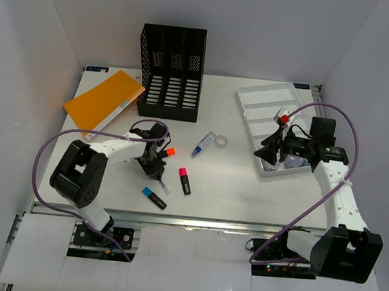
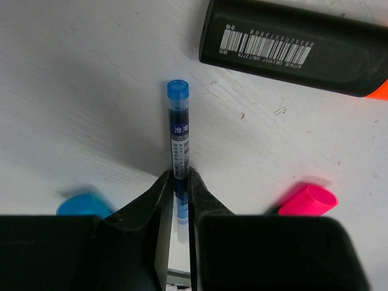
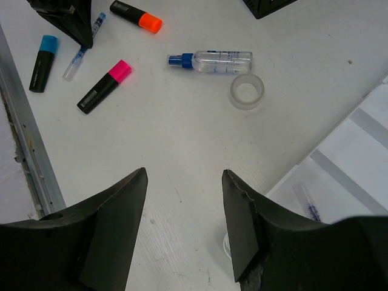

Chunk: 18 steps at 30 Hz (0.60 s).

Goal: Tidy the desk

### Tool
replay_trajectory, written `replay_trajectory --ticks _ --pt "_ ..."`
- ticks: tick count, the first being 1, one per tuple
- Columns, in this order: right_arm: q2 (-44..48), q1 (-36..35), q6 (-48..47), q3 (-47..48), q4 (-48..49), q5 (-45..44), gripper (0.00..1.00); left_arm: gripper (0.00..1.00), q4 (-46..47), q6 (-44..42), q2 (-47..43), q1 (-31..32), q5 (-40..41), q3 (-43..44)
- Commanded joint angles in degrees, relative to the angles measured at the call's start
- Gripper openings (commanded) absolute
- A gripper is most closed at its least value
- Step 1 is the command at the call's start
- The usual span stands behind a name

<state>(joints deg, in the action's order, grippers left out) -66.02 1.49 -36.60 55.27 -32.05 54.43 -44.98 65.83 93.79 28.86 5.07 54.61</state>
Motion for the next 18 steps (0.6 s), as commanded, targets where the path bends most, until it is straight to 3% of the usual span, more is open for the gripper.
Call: replay_trajectory --ticks 1,8,13,16,18 --pt "1.07 0.57 -0.75 -0.42 -0.64 1.99 0.59 0.19 0.90 2.16 -2.14 -1.08 3.23 0.36" --pt "-1.72 0.80 -8.68 1.31 -8.68 7.83 0.65 0.09 1.65 0.11 -9.21 -1.17 3.80 1.46" --pt "-6.38 0.57 -20.12 4.10 -21.90 13.76 0.70 0.01 6.39 -6.55 -18.72 -1.17 2.02 0.97" --pt "-10.84 -1.16 -31.24 4.87 -31.58 16.65 0.87 0.00 13.33 -13.63 -24.34 -1.17 -1.94 -1.62" --pt "-14.00 -6.33 -41.33 6.19 -39.57 17.69 0.91 0.00 20.11 -17.16 -27.56 -1.17 -5.28 -4.82"
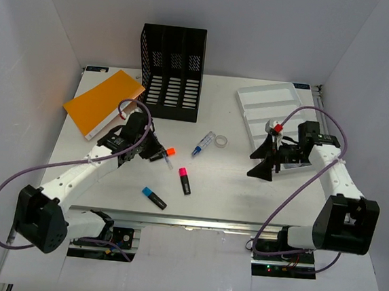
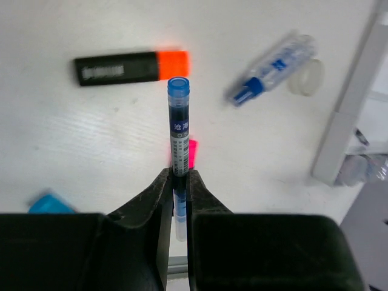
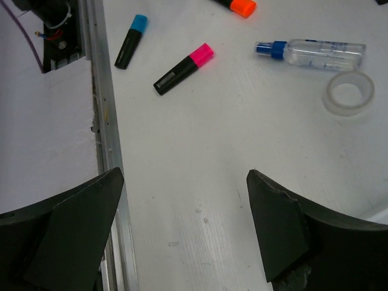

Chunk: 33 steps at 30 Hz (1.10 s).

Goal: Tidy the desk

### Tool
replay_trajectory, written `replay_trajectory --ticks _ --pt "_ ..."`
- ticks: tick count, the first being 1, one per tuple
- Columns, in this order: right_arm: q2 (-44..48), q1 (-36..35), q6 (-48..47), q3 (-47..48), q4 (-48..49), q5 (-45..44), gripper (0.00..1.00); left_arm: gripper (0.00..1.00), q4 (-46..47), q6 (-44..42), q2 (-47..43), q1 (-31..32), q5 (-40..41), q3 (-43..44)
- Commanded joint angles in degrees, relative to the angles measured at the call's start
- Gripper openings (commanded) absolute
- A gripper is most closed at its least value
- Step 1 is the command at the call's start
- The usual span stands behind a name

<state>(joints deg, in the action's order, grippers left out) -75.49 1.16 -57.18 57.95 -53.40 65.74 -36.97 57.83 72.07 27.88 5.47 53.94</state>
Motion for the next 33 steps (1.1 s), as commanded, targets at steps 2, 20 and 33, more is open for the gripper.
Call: replay_trajectory --ticks 2,20,33 --pt "-6.79 -10.49 -19.70 4.53 -21.57 5.57 0.97 0.00 18.98 -11.69 -8.66 -0.19 -11.64 -7.55" --pt "0.64 -27.56 42.05 5.27 32.36 -4.28 0.98 0.00 66.80 -4.73 -11.35 -0.19 -30.46 -22.50" --pt "-7.17 -30.27 70.54 10.54 43.22 -23.16 0.76 0.00 78.31 0.89 -3.74 -0.10 -34.32 -20.09"
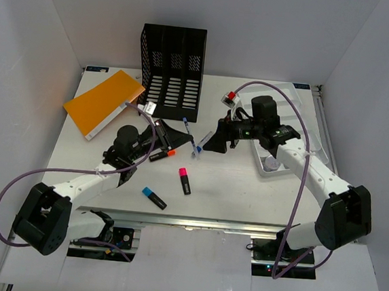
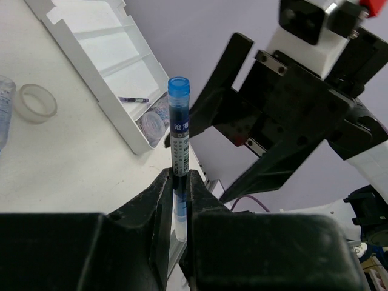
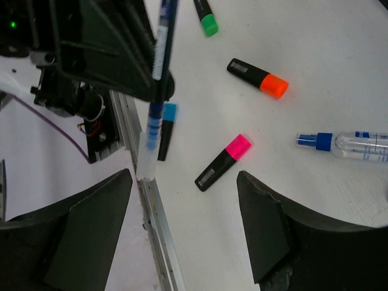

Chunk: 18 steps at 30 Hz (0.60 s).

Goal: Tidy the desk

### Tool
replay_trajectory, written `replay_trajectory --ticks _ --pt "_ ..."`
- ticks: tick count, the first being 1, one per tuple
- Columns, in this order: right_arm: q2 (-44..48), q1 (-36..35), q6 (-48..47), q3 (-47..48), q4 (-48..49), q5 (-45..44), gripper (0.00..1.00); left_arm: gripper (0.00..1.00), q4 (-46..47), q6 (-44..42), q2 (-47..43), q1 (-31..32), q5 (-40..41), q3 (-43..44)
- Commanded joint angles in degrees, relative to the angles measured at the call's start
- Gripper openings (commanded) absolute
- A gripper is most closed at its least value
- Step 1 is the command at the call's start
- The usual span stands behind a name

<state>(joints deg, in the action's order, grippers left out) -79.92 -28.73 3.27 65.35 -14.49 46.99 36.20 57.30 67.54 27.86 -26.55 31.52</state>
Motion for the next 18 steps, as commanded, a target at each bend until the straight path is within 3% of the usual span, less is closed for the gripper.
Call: replay_trajectory --ticks 1,7,18 --pt "-3.30 -0.61 10.19 3.47 4.54 -3.85 0.75 0.00 5.46 1.56 1.35 -0.03 -2.58 2.52" --pt "-6.42 -1.56 9.58 5.37 4.99 -1.36 0.65 0.00 8.05 2.97 3.95 0.00 -4.09 2.59" --pt "-6.71 -3.08 5.71 6.40 4.73 3.14 0.64 0.00 9.18 3.26 6.34 0.00 -4.92 3.29"
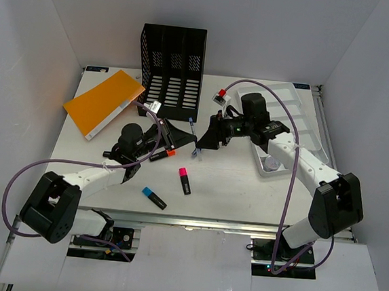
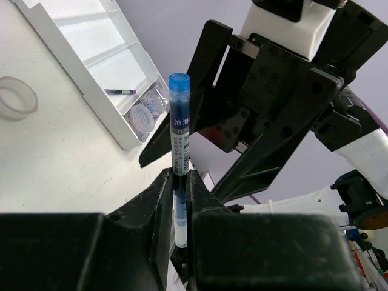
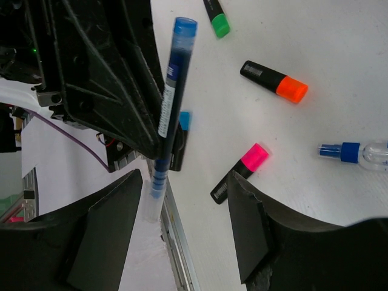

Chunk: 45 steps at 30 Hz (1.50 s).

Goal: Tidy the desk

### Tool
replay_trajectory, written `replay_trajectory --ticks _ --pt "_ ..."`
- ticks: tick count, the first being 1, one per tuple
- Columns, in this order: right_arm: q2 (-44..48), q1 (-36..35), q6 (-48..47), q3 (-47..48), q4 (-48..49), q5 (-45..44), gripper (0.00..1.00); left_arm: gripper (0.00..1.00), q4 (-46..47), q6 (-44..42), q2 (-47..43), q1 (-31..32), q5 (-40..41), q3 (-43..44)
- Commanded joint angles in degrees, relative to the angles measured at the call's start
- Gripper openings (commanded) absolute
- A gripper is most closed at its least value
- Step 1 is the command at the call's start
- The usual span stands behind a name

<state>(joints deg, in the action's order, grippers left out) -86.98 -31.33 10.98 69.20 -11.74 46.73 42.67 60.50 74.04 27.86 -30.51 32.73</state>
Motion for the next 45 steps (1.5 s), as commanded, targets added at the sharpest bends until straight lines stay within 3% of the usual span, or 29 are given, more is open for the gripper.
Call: replay_trajectory --ticks 1,9,18,22,25,28,31,33,36,38,42,45 --pt "0.41 -0.49 -2.20 2.60 2.00 3.90 0.65 0.00 2.78 0.06 -0.03 0.00 -0.95 2.08" --pt "-0.81 -1.58 -2.25 2.49 2.35 3.63 0.63 0.00 5.03 1.77 1.59 0.00 -1.67 3.08" --pt "-2.49 -1.98 -1.40 4.09 2.43 4.43 0.42 0.00 6.10 2.61 2.42 0.00 -2.10 3.84" --pt "-2.29 -2.02 -2.16 3.54 2.60 4.51 0.22 0.02 6.12 2.52 2.58 0.00 -2.22 3.80" --pt "-2.03 -2.00 -3.00 3.13 2.55 4.45 0.09 0.18 6.28 2.68 2.97 0.00 -2.78 3.87" --pt "-1.16 -2.07 -5.20 2.46 1.82 3.73 0.08 0.53 5.41 2.22 2.78 0.00 -3.13 4.14" --pt "-0.46 -1.90 -8.62 2.15 0.24 2.49 0.08 0.73 4.38 0.99 1.81 0.00 -3.22 4.30" --pt "0.74 -1.76 -17.23 1.99 -3.94 -0.21 0.08 0.85 1.71 -1.62 -0.22 -0.15 -3.06 4.67" --pt "3.74 0.42 -29.32 0.27 -9.68 -2.83 0.08 0.93 -2.34 -5.07 -3.90 -1.19 -2.82 4.78" --pt "5.10 2.32 -32.24 -1.35 -11.46 -3.75 0.08 0.97 -4.87 -7.71 -7.25 -1.75 -1.68 4.71" --pt "7.78 12.25 -45.66 -4.26 -18.09 -4.65 0.08 0.98 -23.80 -16.59 -15.05 -2.80 1.83 5.83" --pt "8.74 14.92 -55.52 -4.44 -23.32 -19.66 0.08 0.98 -33.04 -23.30 -20.77 -3.11 3.64 6.05"
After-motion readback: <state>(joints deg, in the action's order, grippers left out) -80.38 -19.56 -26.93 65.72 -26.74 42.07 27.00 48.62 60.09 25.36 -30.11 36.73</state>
